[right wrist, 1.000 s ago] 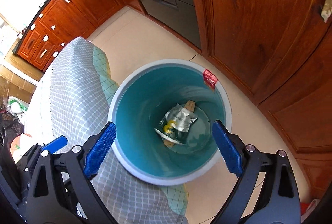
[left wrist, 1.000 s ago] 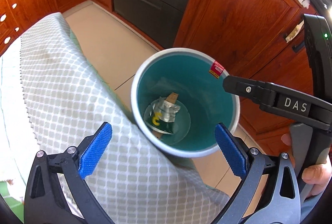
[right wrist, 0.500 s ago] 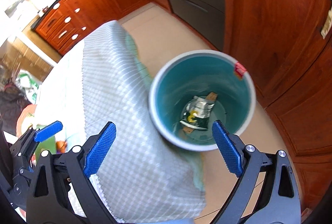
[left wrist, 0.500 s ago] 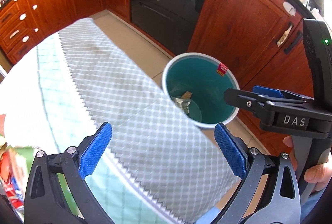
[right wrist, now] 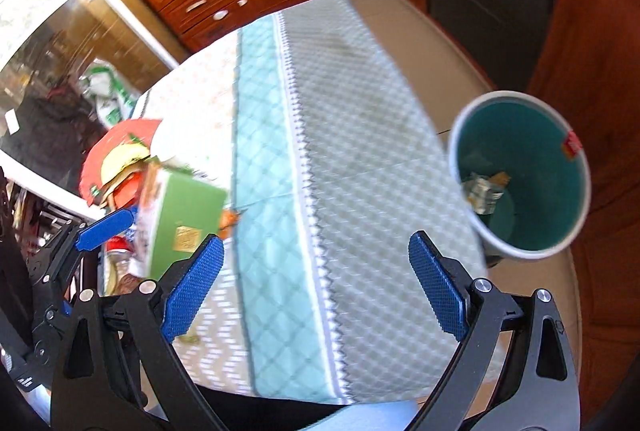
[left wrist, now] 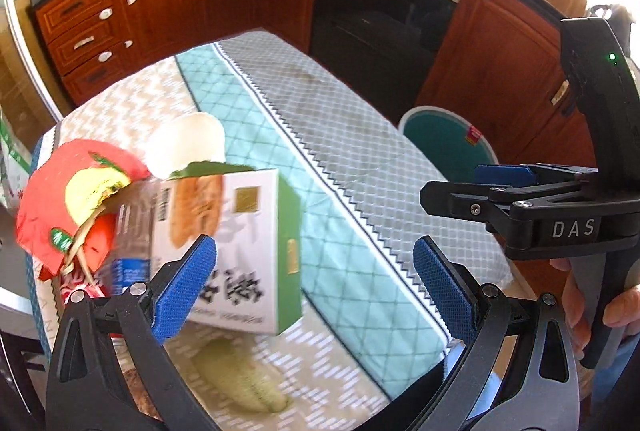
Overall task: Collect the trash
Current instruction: 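Return to the table and grasp the green pastry box with the right tool, then grasp the red chip bag with the left tool while the right tool holds the box, then carry chip bag and green box to the bin and release both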
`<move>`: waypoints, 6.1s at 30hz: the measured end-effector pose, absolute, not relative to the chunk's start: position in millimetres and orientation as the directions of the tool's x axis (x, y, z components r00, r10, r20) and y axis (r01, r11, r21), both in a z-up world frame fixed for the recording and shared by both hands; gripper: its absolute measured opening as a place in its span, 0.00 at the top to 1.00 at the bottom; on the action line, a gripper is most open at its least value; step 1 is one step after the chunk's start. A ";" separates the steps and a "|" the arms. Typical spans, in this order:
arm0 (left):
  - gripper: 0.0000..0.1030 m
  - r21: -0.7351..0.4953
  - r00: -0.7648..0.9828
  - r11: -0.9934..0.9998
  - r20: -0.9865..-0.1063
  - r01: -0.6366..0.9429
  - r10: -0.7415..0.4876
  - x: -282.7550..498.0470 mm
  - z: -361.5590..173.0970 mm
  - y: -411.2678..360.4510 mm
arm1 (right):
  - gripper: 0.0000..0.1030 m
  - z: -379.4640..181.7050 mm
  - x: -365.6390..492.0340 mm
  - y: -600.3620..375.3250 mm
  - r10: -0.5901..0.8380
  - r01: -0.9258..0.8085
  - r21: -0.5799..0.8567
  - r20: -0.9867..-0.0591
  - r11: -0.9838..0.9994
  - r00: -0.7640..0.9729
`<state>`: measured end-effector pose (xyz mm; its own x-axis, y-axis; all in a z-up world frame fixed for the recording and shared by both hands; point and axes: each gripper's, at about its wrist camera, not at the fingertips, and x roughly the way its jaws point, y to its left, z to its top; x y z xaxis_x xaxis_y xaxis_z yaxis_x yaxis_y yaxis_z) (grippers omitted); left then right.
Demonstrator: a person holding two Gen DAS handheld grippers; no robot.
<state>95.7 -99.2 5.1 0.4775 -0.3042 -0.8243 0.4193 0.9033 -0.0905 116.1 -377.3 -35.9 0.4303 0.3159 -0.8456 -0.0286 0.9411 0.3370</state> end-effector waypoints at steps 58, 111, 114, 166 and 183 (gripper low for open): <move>0.04 0.080 0.616 0.982 -0.787 0.172 -0.044 117.5 10.7 62.3 | 0.38 -2.2 121.8 -296.4 0.346 -0.197 0.284 -0.781 0.938 0.520; 0.75 -0.066 0.580 0.955 -0.781 0.290 -0.231 154.8 61.3 57.8 | 0.38 -20.9 127.3 -321.8 0.345 -0.126 0.328 -0.790 0.936 0.507; 0.74 -0.068 0.575 0.942 -0.777 0.327 -0.256 145.0 67.6 35.1 | 0.38 -15.5 124.8 -335.7 0.346 -0.111 0.341 -0.774 0.934 0.531; 0.05 -0.154 0.164 0.713 -0.920 0.684 -0.356 204.2 -83.0 -359.2 | 0.36 -103.6 142.5 -641.0 0.087 0.392 0.337 -0.842 0.856 0.532; 0.04 -0.176 0.182 0.732 -0.906 0.659 -0.382 178.5 -57.3 -322.3 | 0.17 -101.2 141.6 -619.6 0.095 0.403 0.327 -0.862 0.855 0.498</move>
<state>178.5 -322.3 -57.3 0.1819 -0.3823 -0.9060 0.6586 0.7315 -0.1764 141.6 -619.6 -101.2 0.4981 0.0948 -0.8619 0.4032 0.8547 0.3271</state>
